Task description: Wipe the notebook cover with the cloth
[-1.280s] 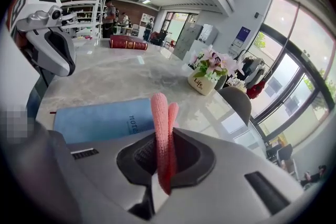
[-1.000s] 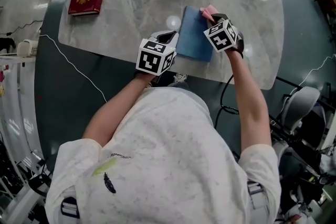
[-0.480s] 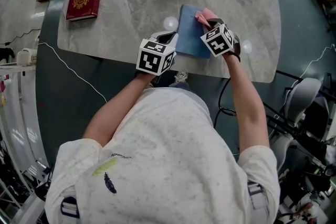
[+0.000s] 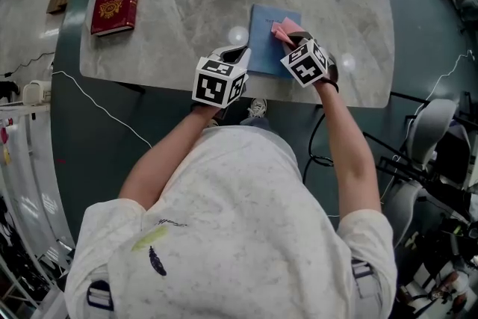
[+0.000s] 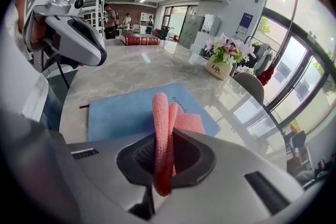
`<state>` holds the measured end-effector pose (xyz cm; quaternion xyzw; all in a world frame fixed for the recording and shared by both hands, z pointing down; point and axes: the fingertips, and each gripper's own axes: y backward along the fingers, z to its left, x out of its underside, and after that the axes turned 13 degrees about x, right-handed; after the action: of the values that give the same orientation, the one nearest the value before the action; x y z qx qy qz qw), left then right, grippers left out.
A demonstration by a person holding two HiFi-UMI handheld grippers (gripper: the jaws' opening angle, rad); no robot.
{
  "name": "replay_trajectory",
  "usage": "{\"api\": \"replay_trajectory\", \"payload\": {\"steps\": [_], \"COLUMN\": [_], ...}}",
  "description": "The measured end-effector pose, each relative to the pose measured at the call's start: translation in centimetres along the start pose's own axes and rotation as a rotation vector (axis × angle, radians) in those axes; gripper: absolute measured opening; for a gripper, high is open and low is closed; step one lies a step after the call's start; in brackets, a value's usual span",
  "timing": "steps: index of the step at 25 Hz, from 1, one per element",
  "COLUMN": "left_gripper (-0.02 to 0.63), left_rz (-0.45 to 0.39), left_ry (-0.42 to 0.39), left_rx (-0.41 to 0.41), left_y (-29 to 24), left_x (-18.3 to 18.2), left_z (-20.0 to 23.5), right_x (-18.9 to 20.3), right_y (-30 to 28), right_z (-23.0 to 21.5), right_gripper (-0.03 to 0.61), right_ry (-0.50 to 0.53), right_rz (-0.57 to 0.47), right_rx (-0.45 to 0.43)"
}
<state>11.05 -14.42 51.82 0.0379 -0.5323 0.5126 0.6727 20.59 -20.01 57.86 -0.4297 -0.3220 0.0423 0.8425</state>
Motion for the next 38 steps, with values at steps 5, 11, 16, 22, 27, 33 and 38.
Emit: {"api": "replay_trajectory", "payload": {"steps": [5,11,16,22,27,33,38], "left_gripper": [0.006,0.006,0.006,0.006,0.006,0.006,0.006], "left_rz": [0.000,-0.002,0.004,0.012,0.021,0.021,0.014], "left_ry": [-0.008,-0.007,-0.011,-0.021,-0.023,-0.029,-0.027], "left_rx": [0.009,0.018,0.027,0.038,0.037,0.034,0.023], "left_y": [0.2,0.5,0.7,0.9,1.3,1.6,1.9], "left_x": [0.2,0.6,1.2,1.7,2.2,2.3,2.3], "left_z": [-0.4,-1.0,-1.3,-1.7,-1.6,-2.1,-1.7], "right_x": [0.7,1.6,2.2,3.1,3.9,4.5,4.4], "right_y": [1.1,2.5,3.3,4.6,5.6,7.0,7.6], "right_z": [1.1,2.4,3.3,4.4,5.6,6.5,6.1], "right_gripper": [0.015,0.015,0.015,0.015,0.015,0.015,0.015], "right_ry": [-0.011,-0.022,-0.042,-0.075,-0.098,-0.072,-0.049], "right_rz": [0.002,0.003,0.008,0.000,-0.003,-0.010,-0.026], "right_rx": [-0.026,-0.041,-0.044,-0.045,-0.055,-0.066,-0.050]}}
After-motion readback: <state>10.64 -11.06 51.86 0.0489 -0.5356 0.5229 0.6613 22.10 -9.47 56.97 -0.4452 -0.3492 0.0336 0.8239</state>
